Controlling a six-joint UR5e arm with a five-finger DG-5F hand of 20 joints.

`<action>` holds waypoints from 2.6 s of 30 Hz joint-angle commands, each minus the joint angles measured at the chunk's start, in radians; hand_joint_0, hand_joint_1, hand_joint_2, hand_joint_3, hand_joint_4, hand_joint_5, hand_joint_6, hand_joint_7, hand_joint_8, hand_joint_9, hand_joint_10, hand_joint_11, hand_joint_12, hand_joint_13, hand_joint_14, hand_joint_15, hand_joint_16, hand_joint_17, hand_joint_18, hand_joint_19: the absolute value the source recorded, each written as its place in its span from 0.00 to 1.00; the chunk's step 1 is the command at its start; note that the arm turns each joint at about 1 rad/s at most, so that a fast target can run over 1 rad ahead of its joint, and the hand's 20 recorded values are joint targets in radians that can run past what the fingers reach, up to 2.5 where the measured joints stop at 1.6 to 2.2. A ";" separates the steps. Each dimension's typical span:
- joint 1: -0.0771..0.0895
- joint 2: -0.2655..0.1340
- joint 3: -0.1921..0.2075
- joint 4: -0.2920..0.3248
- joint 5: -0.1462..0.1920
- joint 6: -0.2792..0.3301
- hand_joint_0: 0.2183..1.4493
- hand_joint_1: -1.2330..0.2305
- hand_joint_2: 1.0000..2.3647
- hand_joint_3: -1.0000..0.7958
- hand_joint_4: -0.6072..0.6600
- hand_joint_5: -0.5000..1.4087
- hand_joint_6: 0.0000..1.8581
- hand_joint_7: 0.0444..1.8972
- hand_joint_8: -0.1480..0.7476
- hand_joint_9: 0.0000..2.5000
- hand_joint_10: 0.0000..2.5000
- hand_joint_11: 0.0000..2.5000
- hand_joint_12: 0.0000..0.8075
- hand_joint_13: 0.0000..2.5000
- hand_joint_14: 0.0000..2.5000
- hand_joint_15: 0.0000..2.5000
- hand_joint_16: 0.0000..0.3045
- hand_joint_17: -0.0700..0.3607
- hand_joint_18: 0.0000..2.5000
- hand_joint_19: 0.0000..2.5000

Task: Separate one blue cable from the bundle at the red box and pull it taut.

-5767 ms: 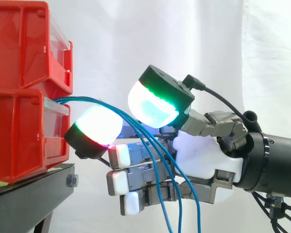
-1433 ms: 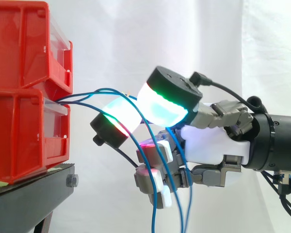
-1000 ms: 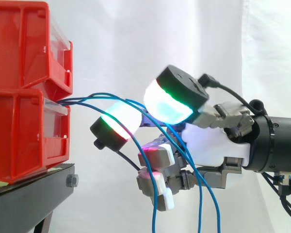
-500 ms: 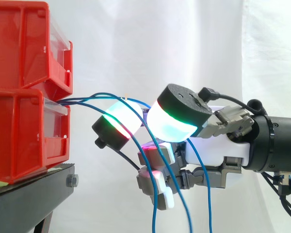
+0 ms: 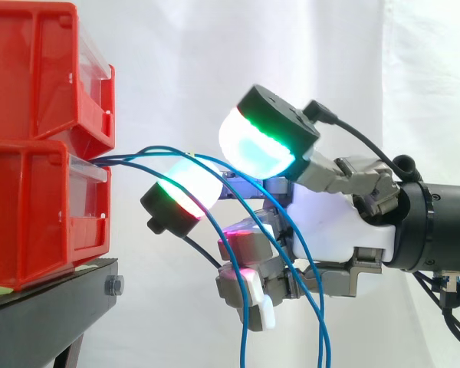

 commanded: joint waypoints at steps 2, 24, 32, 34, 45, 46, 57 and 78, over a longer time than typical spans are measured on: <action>0.000 0.000 0.000 0.003 0.001 0.000 0.35 0.29 0.00 0.28 0.44 0.20 0.47 0.45 0.50 0.49 0.01 0.42 0.41 0.43 0.01 0.34 0.13 0.37 0.38 0.37; -0.004 0.000 0.028 -0.003 -0.002 0.015 0.18 0.31 0.00 0.28 0.47 0.22 0.48 0.38 0.51 0.55 0.01 0.43 0.47 0.52 0.01 0.42 0.17 0.43 0.47 0.36; -0.003 0.000 0.026 -0.008 0.003 -0.002 0.29 0.44 0.00 0.28 0.38 0.23 0.45 0.47 0.44 0.56 0.01 0.44 0.39 0.51 0.01 0.43 0.13 0.38 0.44 0.39; -0.001 0.000 0.026 -0.008 0.003 -0.002 0.31 0.42 0.00 0.28 0.36 0.23 0.45 0.47 0.44 0.57 0.01 0.45 0.39 0.51 0.01 0.43 0.13 0.37 0.44 0.39; 0.005 0.000 0.023 -0.008 0.004 -0.014 0.31 0.35 0.00 0.30 0.38 0.22 0.45 0.49 0.45 0.58 0.01 0.45 0.38 0.51 0.01 0.43 0.13 0.37 0.44 0.40; 0.005 0.000 0.020 -0.008 0.004 -0.014 0.31 0.35 0.00 0.29 0.39 0.22 0.45 0.49 0.45 0.58 0.01 0.45 0.38 0.51 0.01 0.43 0.13 0.37 0.43 0.40; 0.007 0.000 0.014 -0.011 0.010 -0.029 0.31 0.54 0.00 0.30 0.48 0.20 0.46 0.47 0.47 0.56 0.01 0.45 0.40 0.50 0.01 0.43 0.14 0.38 0.42 0.40; 0.008 0.000 -0.018 0.009 0.015 -0.075 0.32 0.32 0.01 0.45 0.46 0.19 0.49 0.46 0.52 0.53 0.01 0.44 0.46 0.50 0.01 0.42 0.16 0.42 0.44 0.38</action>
